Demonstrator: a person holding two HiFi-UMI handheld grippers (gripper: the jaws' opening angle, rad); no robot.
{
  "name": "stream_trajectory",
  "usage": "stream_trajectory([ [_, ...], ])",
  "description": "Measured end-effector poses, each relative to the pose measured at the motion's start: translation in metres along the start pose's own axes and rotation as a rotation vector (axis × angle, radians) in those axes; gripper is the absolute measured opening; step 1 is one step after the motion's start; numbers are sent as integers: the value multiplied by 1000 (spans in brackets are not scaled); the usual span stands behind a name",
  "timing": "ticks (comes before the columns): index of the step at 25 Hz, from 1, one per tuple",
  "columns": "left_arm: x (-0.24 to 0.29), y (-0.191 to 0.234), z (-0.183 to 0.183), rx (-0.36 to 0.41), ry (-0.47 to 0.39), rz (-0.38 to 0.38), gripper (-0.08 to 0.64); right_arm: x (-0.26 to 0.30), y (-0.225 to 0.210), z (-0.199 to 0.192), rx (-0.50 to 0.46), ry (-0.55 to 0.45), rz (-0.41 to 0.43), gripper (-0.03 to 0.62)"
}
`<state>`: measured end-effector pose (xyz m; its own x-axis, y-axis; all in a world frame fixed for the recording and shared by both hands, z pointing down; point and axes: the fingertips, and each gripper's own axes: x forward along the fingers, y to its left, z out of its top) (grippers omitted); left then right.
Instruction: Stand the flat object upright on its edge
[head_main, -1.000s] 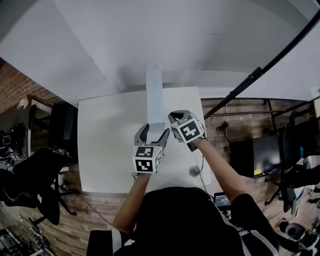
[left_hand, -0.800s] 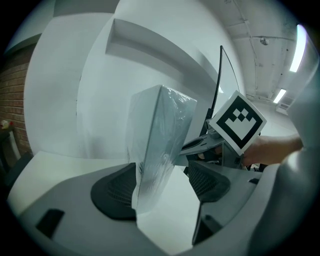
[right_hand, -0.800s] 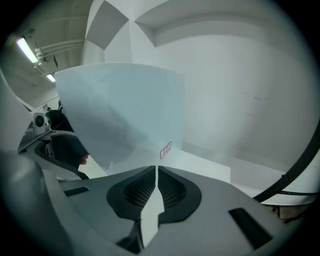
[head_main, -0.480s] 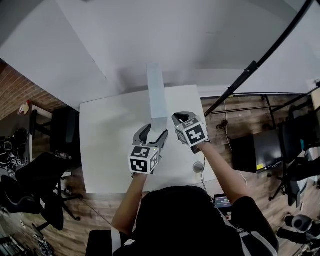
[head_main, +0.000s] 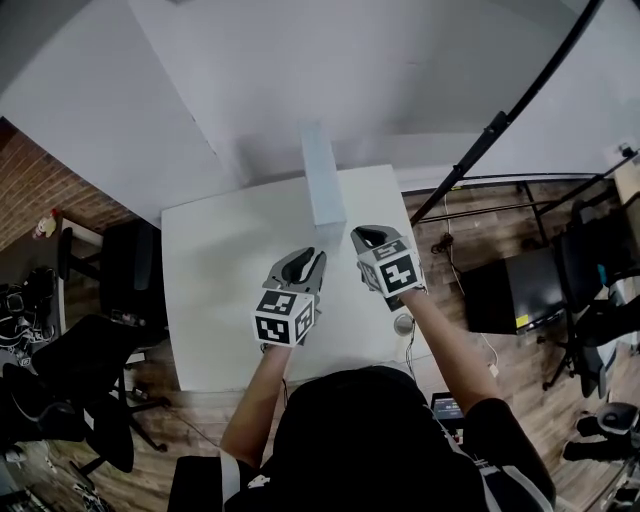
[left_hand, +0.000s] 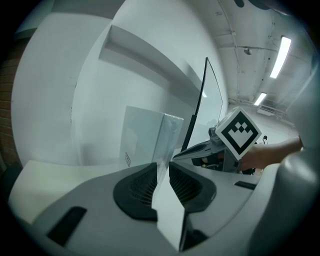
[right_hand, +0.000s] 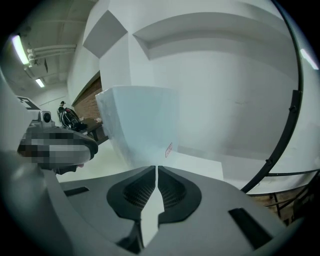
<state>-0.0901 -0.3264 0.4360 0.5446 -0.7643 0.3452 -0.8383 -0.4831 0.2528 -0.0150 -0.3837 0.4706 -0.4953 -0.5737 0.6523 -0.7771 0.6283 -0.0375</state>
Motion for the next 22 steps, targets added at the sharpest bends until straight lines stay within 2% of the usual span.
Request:
stream_trajectory([
  [4,-7,4,6,11,-20,16,46,-10,7,5,3,-38,-10,48],
  [11,-22,-1,28,21,-86,66,12,-32,18,16,-11,-99,48,48],
  [22,-34,-61,49,52,-154,75,12,-100,24,39,-4,-269,133,43],
])
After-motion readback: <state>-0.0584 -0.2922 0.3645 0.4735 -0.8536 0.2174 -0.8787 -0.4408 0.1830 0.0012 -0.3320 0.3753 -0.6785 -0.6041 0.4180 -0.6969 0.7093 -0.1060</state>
